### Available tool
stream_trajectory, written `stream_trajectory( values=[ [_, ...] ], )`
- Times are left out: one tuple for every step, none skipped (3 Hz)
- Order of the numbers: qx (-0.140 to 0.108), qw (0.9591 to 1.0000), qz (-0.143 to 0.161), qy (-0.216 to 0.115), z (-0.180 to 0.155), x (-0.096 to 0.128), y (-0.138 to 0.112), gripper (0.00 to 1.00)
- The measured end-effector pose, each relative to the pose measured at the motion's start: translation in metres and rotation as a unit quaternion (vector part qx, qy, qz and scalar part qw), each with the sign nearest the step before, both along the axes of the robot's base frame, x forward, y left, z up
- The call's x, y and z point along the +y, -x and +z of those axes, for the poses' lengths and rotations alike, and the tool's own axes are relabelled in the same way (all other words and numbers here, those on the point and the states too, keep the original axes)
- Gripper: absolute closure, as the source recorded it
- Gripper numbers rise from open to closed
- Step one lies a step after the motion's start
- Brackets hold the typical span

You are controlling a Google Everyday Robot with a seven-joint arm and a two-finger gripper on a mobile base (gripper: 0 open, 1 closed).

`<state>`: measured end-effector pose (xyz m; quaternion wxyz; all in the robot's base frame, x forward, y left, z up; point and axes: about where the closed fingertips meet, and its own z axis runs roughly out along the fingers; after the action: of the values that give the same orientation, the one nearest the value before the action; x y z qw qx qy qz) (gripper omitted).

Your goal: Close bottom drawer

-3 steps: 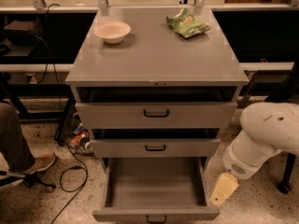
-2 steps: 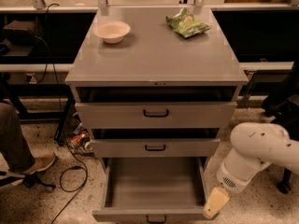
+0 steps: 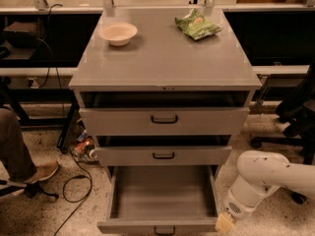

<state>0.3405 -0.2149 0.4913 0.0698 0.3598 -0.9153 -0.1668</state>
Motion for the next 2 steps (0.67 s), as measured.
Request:
stream_trajectory(
  values=[
    [0.001, 1.0, 0.0, 0.0, -0.0006, 0.0003, 0.0007, 0.88],
    [0.002, 1.0, 0.001, 0.0, -0.0015, 0.0005, 0.0017, 1.0]
  ],
)
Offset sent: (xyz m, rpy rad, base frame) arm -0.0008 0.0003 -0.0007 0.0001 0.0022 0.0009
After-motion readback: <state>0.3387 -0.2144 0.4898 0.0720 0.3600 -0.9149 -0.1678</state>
